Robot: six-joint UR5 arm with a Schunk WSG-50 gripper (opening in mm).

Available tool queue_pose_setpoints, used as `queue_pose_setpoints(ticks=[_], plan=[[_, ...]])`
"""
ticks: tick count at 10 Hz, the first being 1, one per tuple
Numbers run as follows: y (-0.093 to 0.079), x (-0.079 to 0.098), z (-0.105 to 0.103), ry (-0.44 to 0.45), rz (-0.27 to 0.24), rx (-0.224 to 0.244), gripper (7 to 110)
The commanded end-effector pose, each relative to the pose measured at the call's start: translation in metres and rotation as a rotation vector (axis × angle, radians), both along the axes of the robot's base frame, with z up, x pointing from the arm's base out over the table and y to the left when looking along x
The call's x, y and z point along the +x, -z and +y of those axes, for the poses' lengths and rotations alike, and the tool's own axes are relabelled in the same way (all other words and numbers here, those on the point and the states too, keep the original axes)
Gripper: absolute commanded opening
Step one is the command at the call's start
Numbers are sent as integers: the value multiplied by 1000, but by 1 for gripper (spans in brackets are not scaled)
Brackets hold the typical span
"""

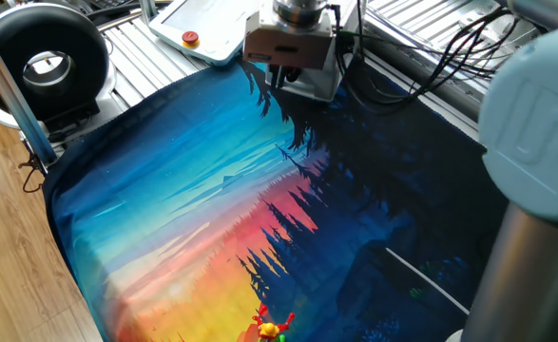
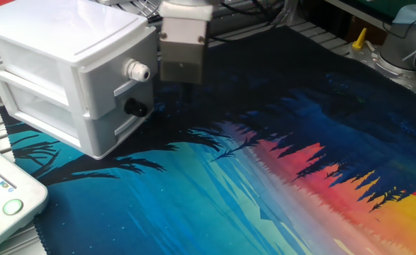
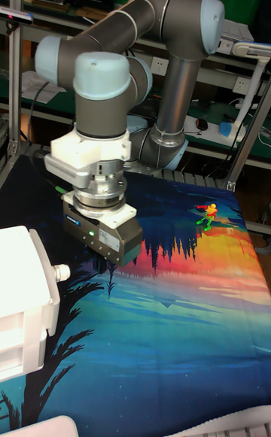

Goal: Grasp the handle and close the drawer

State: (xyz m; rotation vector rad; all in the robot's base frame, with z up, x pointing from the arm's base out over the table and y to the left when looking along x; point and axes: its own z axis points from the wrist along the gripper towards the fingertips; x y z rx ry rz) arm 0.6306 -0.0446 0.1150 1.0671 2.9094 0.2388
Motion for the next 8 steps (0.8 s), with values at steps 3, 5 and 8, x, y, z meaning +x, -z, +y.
queue_pose_setpoints(ticks=[3, 5, 8], plan=[[-13, 12, -26, -5, 34, 1, 7], [-14, 15, -32, -35, 30, -9, 7], [-11, 22, -37, -82, 5, -22, 22]])
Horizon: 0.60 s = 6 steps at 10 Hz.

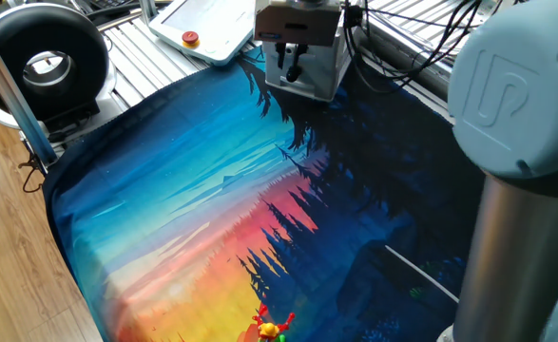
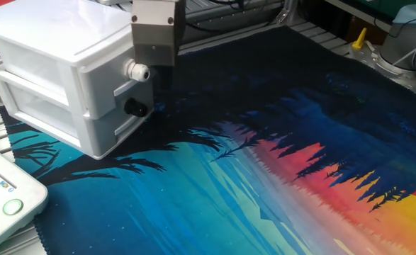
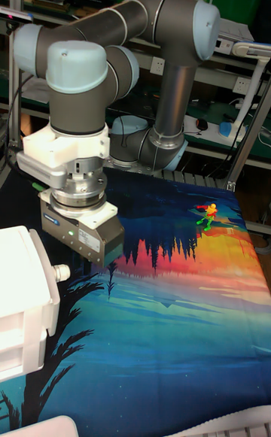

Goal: Grasp the handle and close the drawer

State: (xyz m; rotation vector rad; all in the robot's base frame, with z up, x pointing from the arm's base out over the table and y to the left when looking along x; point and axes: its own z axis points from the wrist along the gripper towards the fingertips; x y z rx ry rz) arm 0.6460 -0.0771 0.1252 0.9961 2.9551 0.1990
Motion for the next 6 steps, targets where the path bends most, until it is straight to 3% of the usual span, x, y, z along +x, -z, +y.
queue_pose_setpoints(ticks=[1, 3, 6], plan=[[1, 10, -9, -35, -26, -8, 44], [5, 18, -16, -46, -40, 0, 44], [11, 28, -28, -23, -40, -35, 44]])
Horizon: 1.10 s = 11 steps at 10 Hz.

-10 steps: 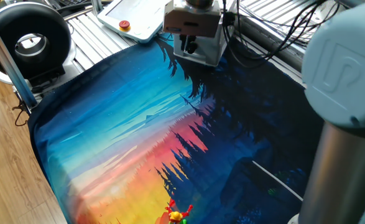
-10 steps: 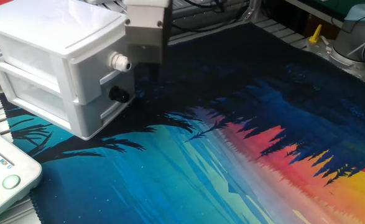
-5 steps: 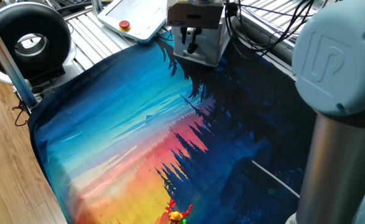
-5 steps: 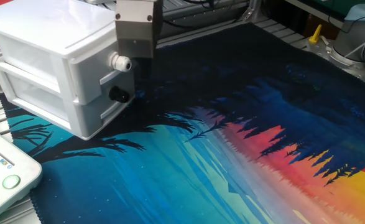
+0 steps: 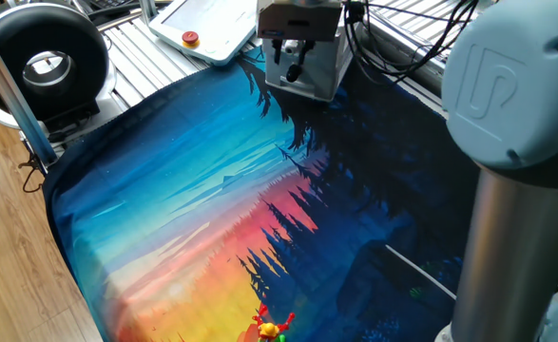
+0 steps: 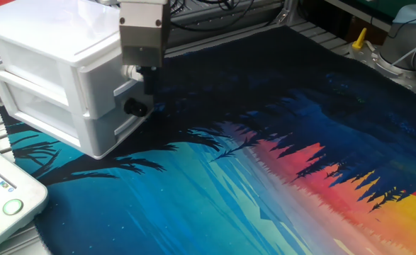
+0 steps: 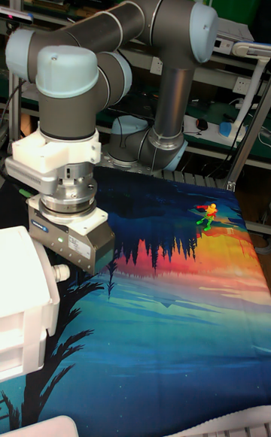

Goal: Grasp the handle and close the drawer

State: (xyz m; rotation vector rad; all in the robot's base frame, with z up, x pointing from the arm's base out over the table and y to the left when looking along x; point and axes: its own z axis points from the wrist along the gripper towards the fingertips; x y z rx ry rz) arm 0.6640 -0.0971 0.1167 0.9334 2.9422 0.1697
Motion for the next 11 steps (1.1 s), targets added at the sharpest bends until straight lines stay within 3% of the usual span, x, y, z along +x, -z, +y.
queue_pose_setpoints(ticks=[1, 4, 6, 7, 11], plan=[[4, 11, -6, 19, -14, -7, 44], [5, 21, -1, 68, -53, -25, 44], [5, 29, -9, 94, -86, -54, 44], [5, 28, -14, 94, -96, -65, 22], [4, 25, -11, 96, -88, -56, 22]])
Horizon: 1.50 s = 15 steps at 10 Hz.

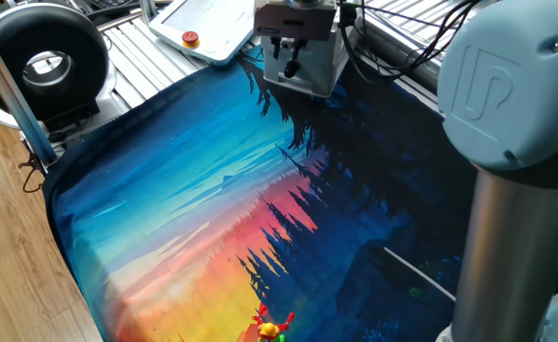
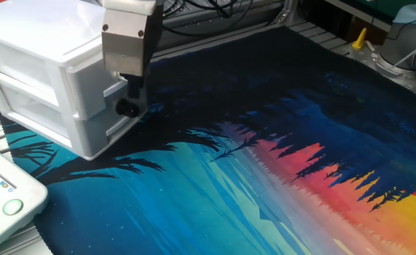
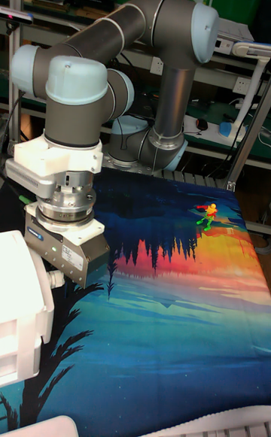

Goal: Grasp the handle and close the drawer

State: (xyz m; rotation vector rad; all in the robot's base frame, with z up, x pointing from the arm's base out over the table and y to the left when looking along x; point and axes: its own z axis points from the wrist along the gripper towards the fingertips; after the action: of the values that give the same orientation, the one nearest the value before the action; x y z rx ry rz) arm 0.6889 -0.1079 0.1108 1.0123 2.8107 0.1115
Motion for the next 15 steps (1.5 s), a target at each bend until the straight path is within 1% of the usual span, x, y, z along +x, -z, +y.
queue_pose_setpoints(ticks=[1, 2, 3, 4, 5, 6, 8, 10, 11, 12, 14, 15], plan=[[-5, 4, 0, 12, -24, 9, 22], [-6, 4, -2, 12, -25, 0, 22], [-7, 3, -8, 12, -16, -30, 7], [-8, 2, -11, 12, -7, -45, 7], [-7, 1, -16, 12, 0, -77, 7], [-5, 1, -22, 12, 3, -120, 7], [-1, 2, -21, 12, -2, -191, 7], [-7, 3, -25, -6, 9, -291, 7], [-10, 3, -22, -9, 14, -273, 7], [-14, 2, -21, -2, 36, -260, 7], [-11, 5, -6, 4, 25, -196, 7], [-10, 5, 1, -15, 20, -157, 7]])
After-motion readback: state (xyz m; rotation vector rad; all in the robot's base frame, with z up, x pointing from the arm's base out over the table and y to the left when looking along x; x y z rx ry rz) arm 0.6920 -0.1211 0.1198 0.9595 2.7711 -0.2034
